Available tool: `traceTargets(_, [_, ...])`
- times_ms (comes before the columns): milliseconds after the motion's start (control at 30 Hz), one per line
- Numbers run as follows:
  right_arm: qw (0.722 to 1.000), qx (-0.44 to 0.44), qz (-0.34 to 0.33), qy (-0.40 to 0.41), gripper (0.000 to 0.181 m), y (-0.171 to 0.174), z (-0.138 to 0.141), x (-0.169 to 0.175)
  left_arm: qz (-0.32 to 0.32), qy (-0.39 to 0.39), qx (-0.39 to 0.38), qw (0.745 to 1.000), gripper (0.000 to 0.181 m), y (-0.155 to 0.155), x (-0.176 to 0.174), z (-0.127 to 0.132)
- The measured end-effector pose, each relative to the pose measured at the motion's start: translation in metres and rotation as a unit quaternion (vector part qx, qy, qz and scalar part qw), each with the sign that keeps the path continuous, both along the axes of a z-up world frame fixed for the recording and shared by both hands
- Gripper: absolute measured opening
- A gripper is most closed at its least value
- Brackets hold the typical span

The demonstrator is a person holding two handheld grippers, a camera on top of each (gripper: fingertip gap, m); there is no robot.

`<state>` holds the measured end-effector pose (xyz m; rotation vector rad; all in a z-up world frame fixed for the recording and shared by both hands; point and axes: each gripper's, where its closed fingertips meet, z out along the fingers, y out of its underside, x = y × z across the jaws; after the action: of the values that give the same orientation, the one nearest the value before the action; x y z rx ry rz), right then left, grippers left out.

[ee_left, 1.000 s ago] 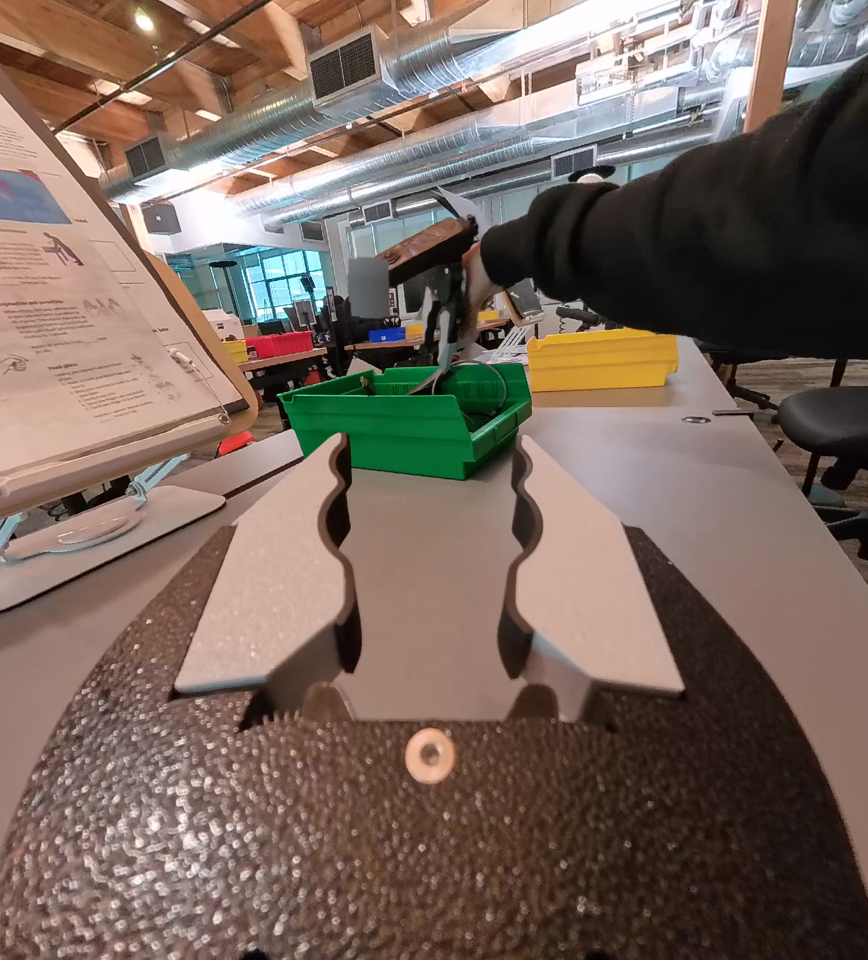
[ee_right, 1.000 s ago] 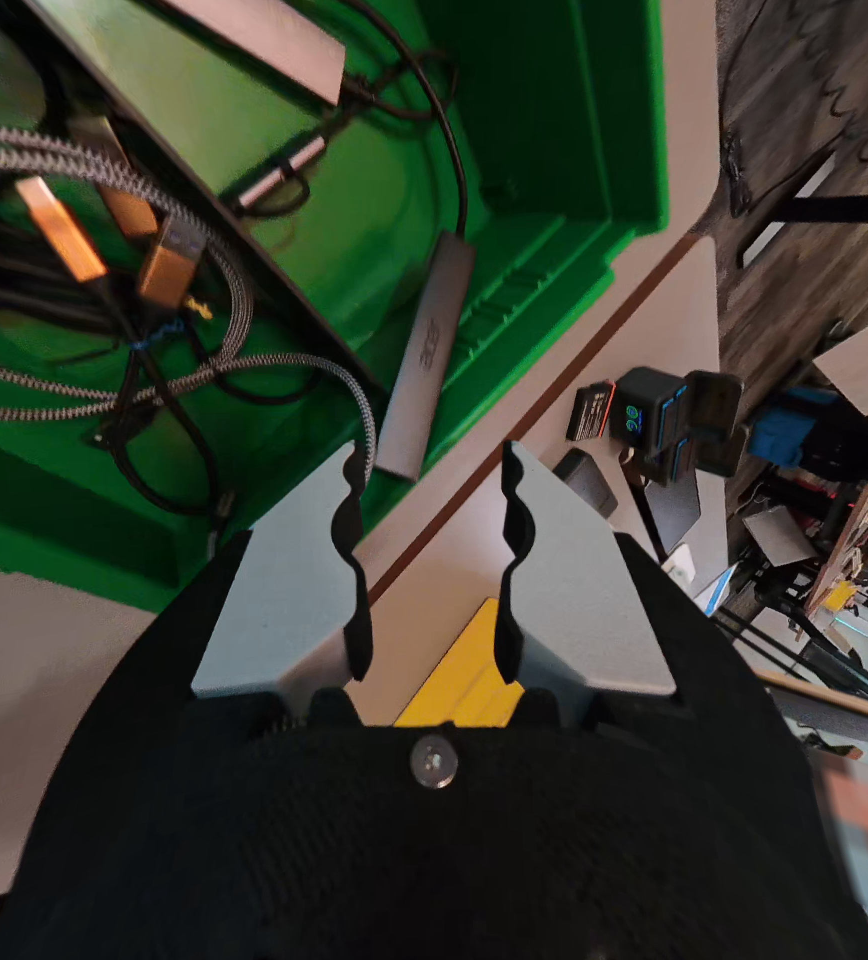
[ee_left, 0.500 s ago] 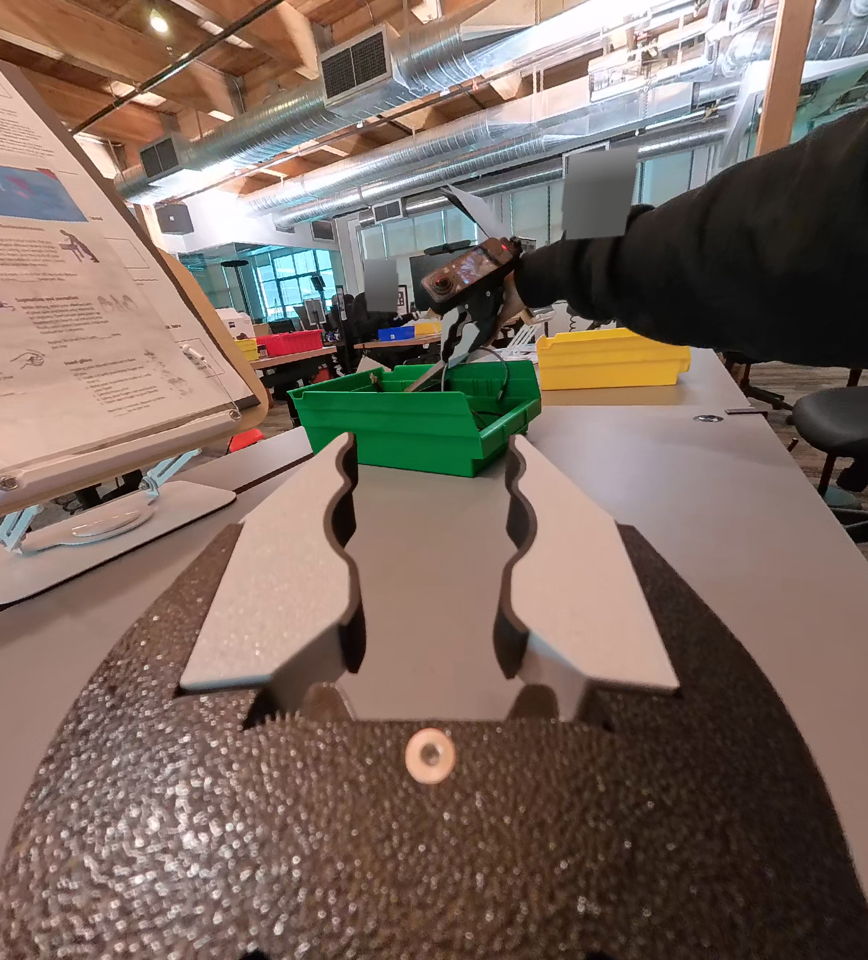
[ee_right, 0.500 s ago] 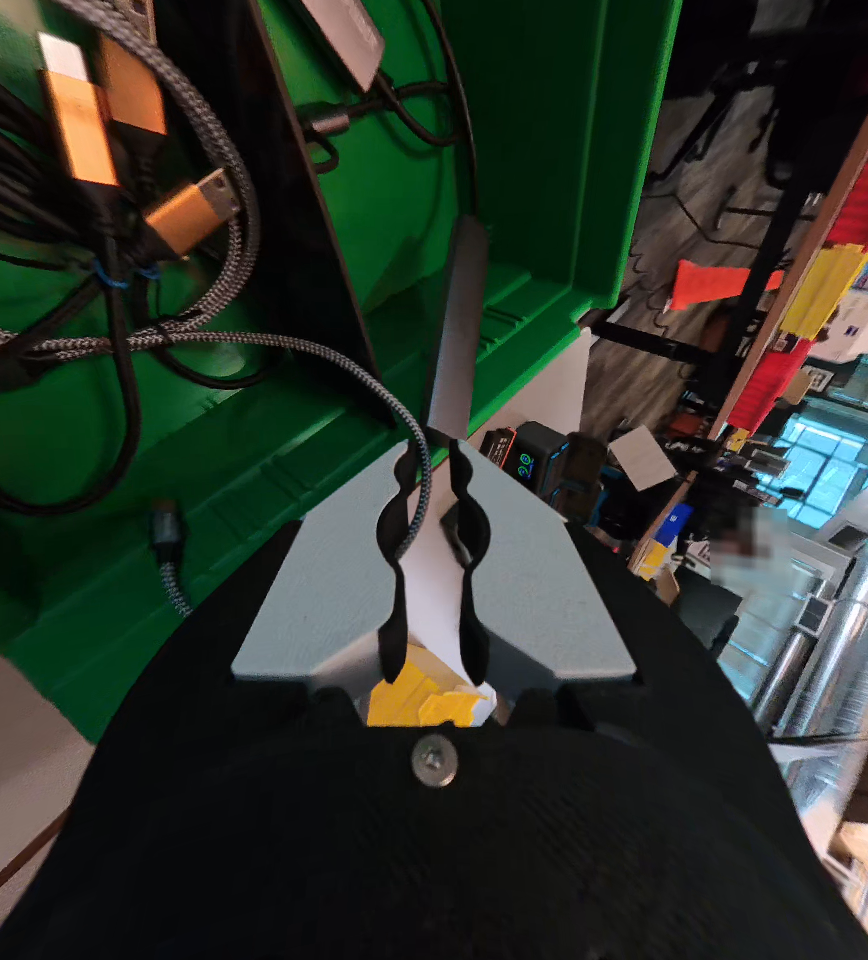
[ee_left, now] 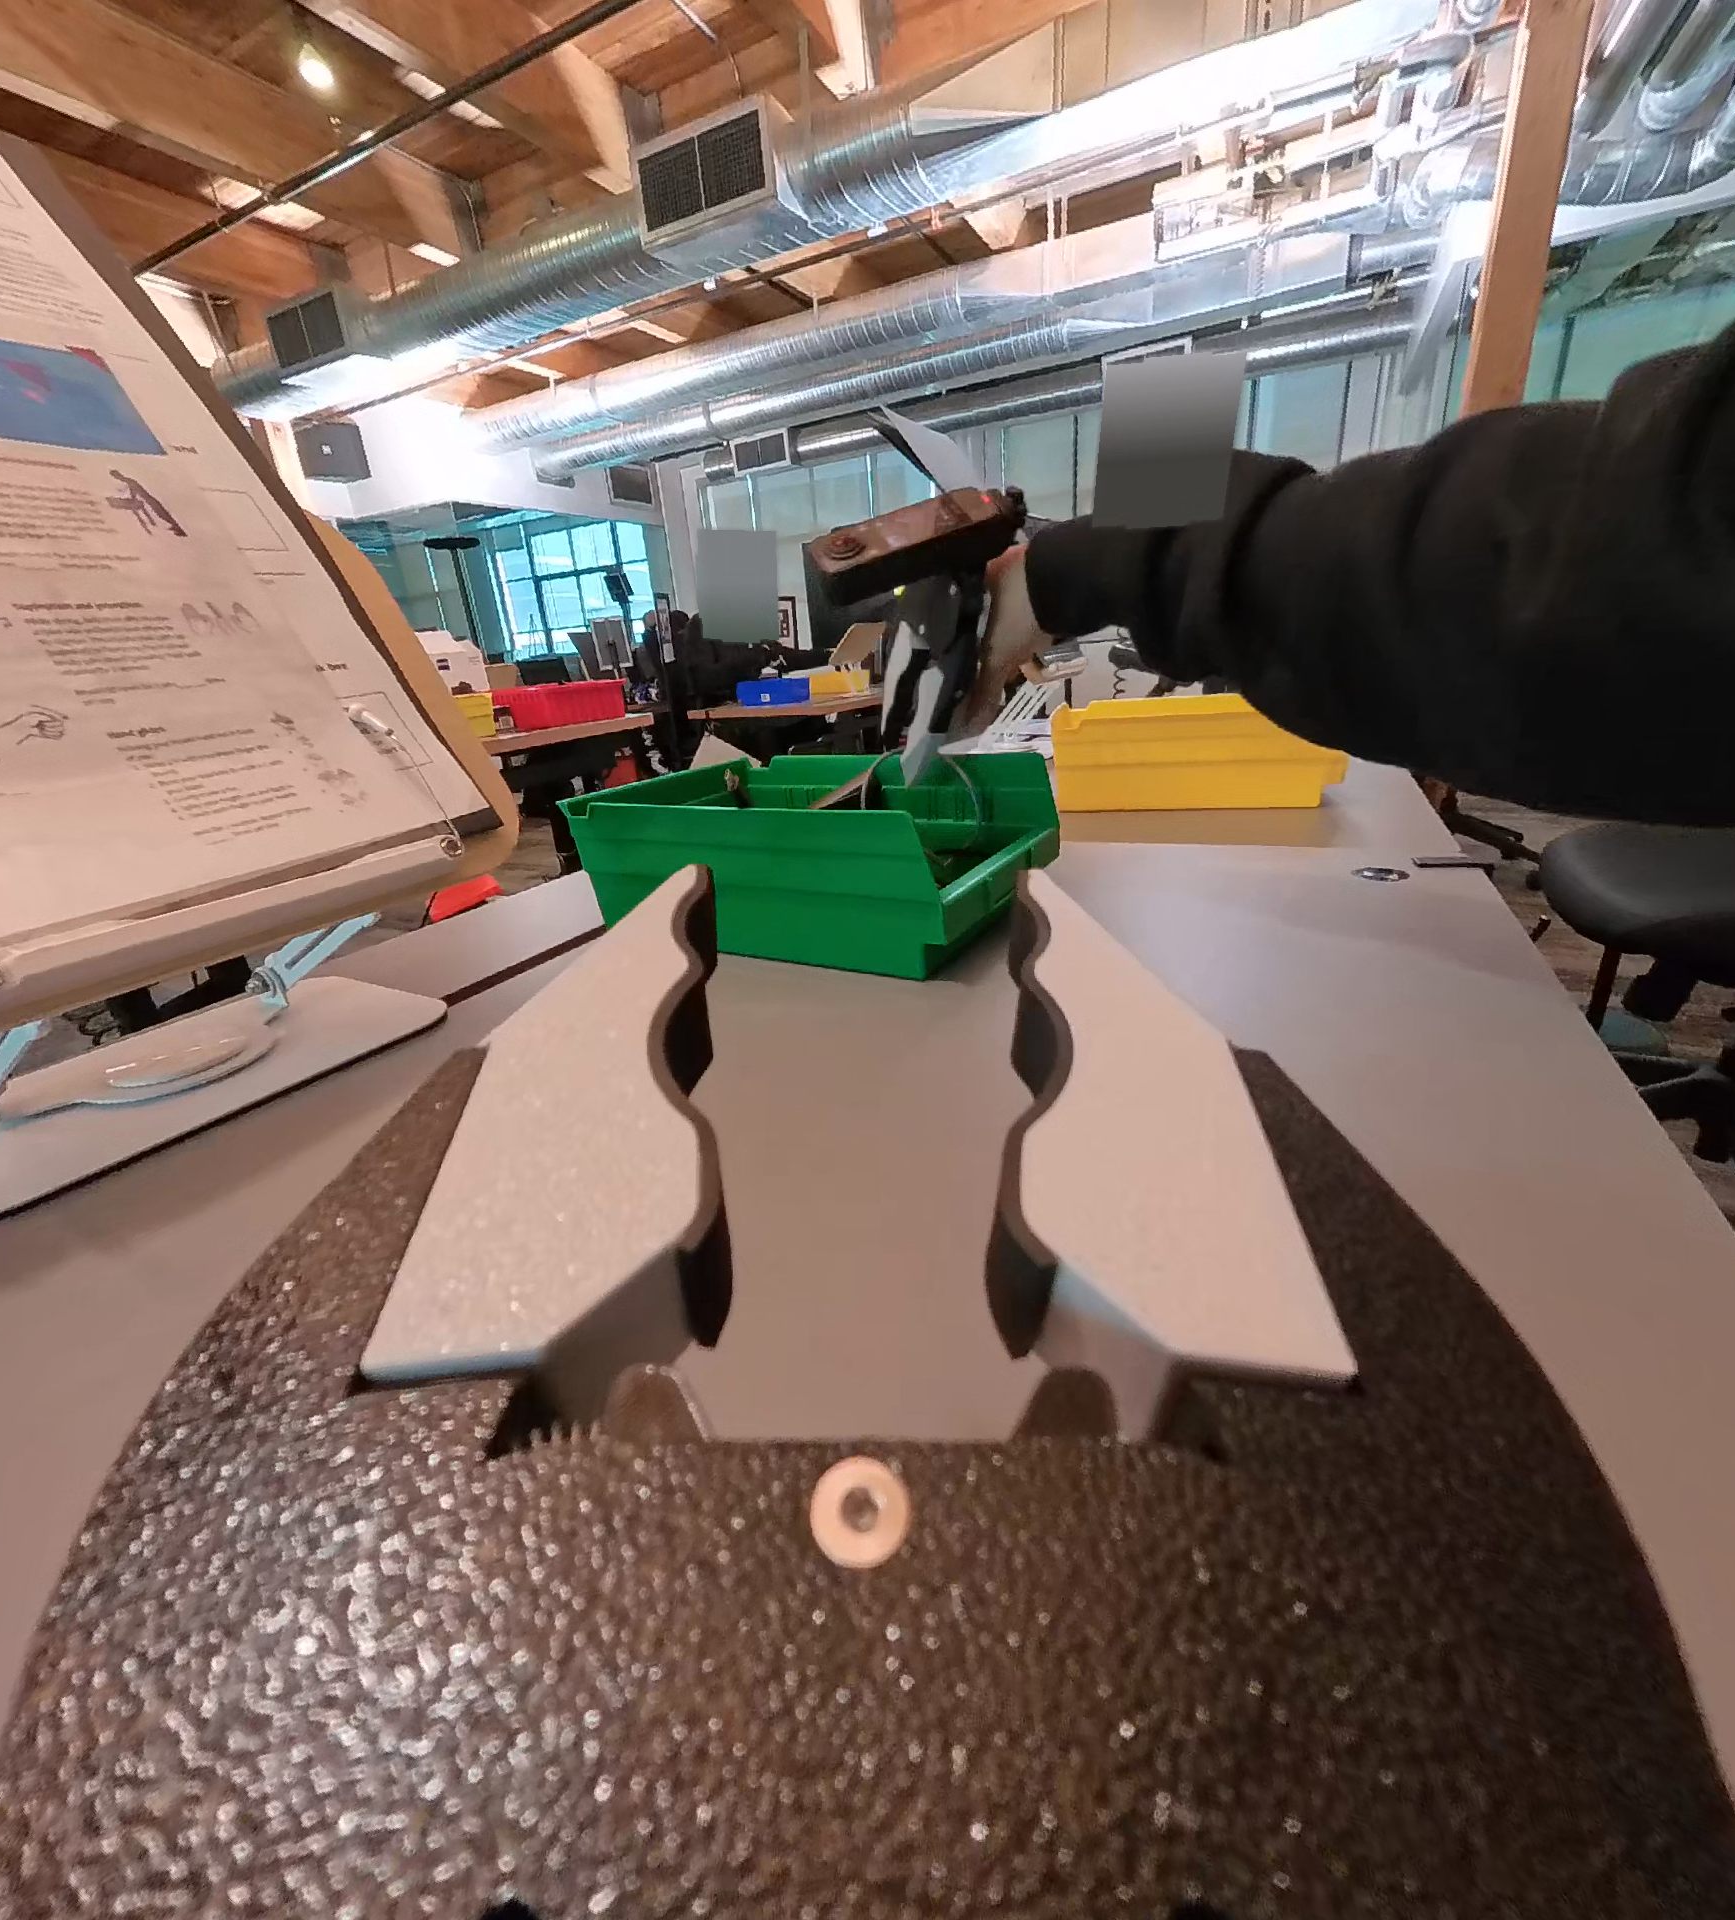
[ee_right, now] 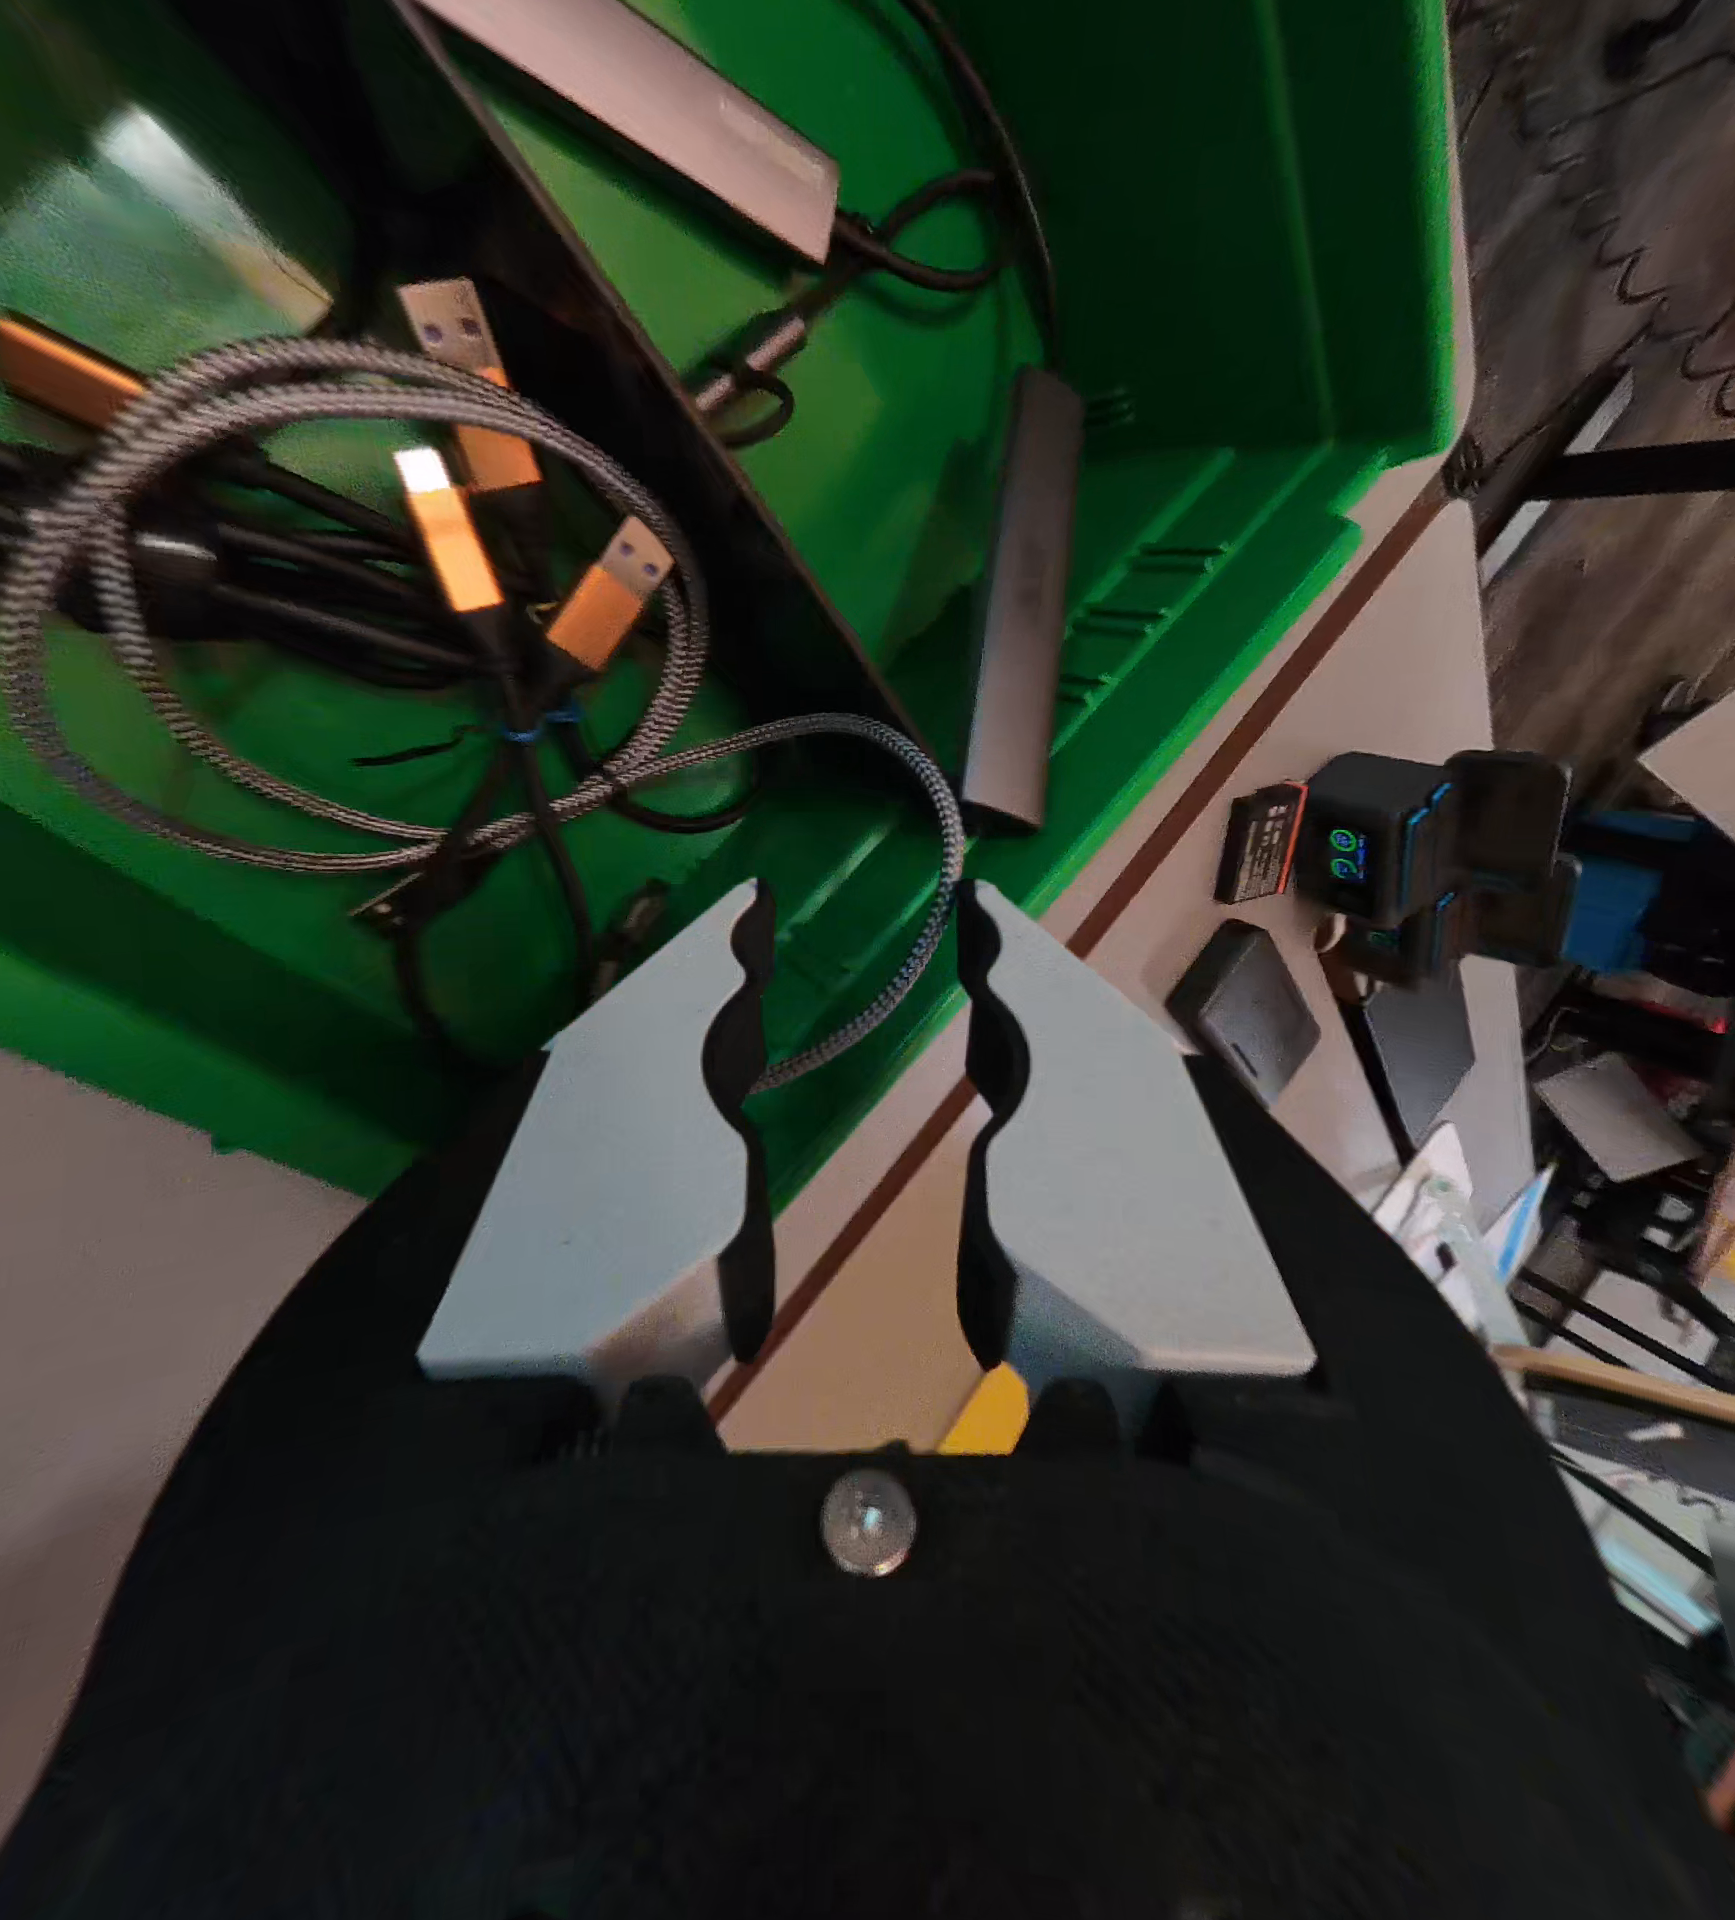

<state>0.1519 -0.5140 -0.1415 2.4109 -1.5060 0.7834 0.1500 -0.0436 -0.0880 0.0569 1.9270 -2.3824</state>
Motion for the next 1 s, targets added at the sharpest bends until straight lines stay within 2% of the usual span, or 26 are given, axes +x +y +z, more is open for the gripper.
traceTargets(100, [0.999,-0.010,-0.010,-0.046,0.048,0.005,0.009,-0.012,-0.004,0.000,-0.003,1.000,0.054,0.000,-0.002,0.002])
traceTargets(233, [0.978,0.029,-0.052,-0.198,0.075,0.038,0.036,-0.035,0.001,-0.006,0.011,1.000,0.054,-0.002,-0.003,-0.002])
traceTargets(300, [0.950,0.088,-0.061,-0.295,0.084,0.075,0.042,-0.052,0.019,-0.006,0.035,0.999,0.054,-0.006,0.001,-0.009])
traceTargets(400, [0.889,0.195,-0.074,-0.406,0.094,0.133,0.032,-0.088,0.074,-0.007,0.104,0.992,0.056,-0.014,0.013,-0.025])
traceTargets(467, [0.857,0.227,-0.091,-0.454,0.100,0.150,0.021,-0.112,0.101,0.011,0.142,0.985,0.058,-0.023,0.016,-0.034])
traceTargets(533, [0.841,0.225,-0.109,-0.479,0.106,0.152,0.011,-0.129,0.121,0.048,0.174,0.976,0.059,-0.039,0.016,-0.045])
traceTargets(633, [0.857,0.204,-0.138,-0.453,0.121,0.140,0.000,-0.145,0.115,0.088,0.203,0.968,0.069,-0.086,0.007,-0.050])
traceTargets(700, [0.840,0.189,-0.180,-0.476,0.121,0.125,0.006,-0.153,0.101,0.110,0.238,0.960,0.076,-0.127,-0.003,-0.048])
traceTargets(767, [0.828,0.216,-0.162,-0.492,0.120,0.131,0.015,-0.149,0.088,0.108,0.284,0.949,0.079,-0.169,-0.010,-0.044])
traceTargets(833, [0.819,0.218,-0.166,-0.504,0.119,0.129,0.021,-0.150,0.106,0.106,0.310,0.939,0.083,-0.208,-0.003,-0.036])
traceTargets(900, [0.823,0.210,-0.160,-0.503,0.119,0.129,0.022,-0.151,0.130,0.112,0.328,0.929,0.084,-0.245,0.009,-0.031])
traceTargets(1000, [0.829,0.206,-0.156,-0.496,0.118,0.129,0.022,-0.154,0.166,0.128,0.380,0.901,0.089,-0.289,0.029,-0.040])
